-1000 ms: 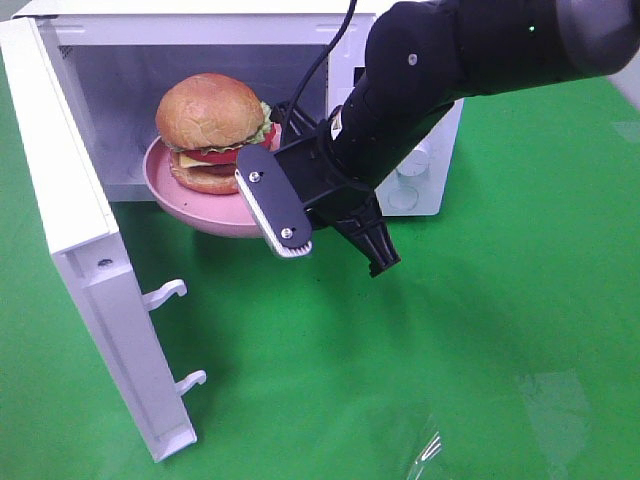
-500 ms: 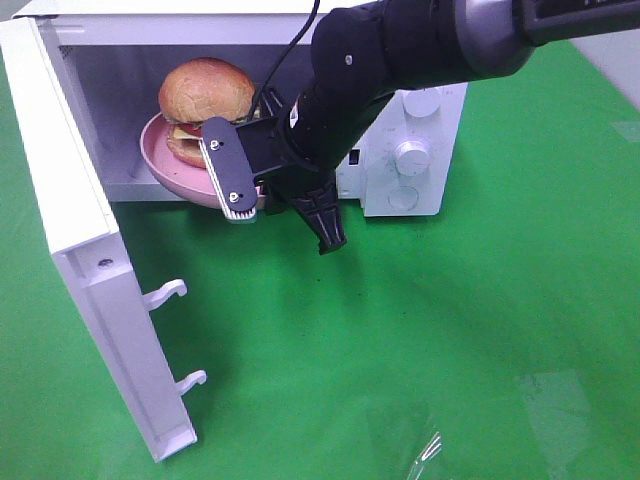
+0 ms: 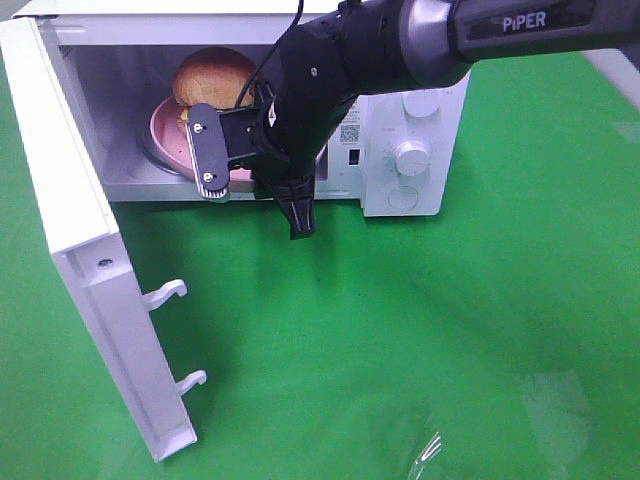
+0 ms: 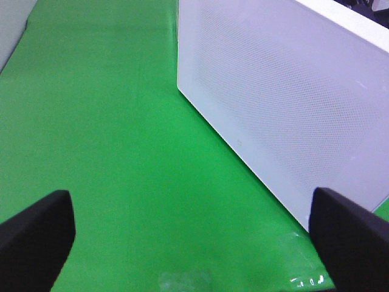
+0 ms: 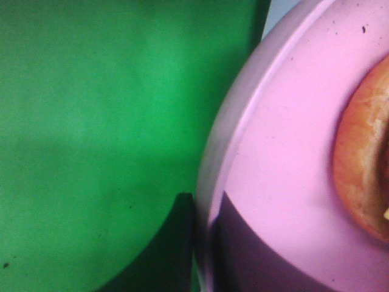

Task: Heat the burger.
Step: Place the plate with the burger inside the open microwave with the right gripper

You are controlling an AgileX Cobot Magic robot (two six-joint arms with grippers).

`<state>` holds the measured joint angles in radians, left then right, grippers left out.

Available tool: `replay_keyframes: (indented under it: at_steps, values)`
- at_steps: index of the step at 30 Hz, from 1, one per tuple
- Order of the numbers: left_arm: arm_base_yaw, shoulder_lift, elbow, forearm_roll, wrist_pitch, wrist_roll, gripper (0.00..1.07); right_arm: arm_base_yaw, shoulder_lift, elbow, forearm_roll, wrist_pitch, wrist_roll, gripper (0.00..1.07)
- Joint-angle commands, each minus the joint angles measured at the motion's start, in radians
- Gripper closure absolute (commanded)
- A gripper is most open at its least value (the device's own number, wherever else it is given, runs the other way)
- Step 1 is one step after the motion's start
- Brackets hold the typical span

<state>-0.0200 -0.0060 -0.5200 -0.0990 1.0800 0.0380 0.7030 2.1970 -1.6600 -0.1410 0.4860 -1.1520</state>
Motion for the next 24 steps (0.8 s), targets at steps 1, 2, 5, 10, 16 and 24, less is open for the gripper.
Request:
replay_keyframes:
  at_steps: [1,2,5,10,16,24]
  values:
    - [0.0,-0.014,0.004,-0.001,-0.011,-0.004,0.1,0.001,0.006,-0.044,-0.031,-0.033,0.032,1.07]
    - [0.0,-0.014,0.004,-0.001,-0.011,-0.004,0.1,0.001,0.013,-0.061,-0.041,-0.023,0.037,1.07]
    - [0.0,-0.014,0.004,-0.001,-0.011,-0.004,0.1,0.001,0.031,-0.087,-0.05,-0.011,0.055,1.07]
    - [0.0,-0.014,0.004,-0.001,-0.011,-0.004,0.1,0.001,0.08,-0.159,-0.101,0.001,0.14,1.07]
    - [0.0,-0.014,0.004,0.0,-0.011,-0.004,0.1,0.001,0.149,-0.263,-0.149,0.038,0.23,1.07]
    - [0.0,-0.014,0.004,0.003,-0.011,-0.004,0.1,0.007,0.205,-0.374,-0.177,0.066,0.265,1.07]
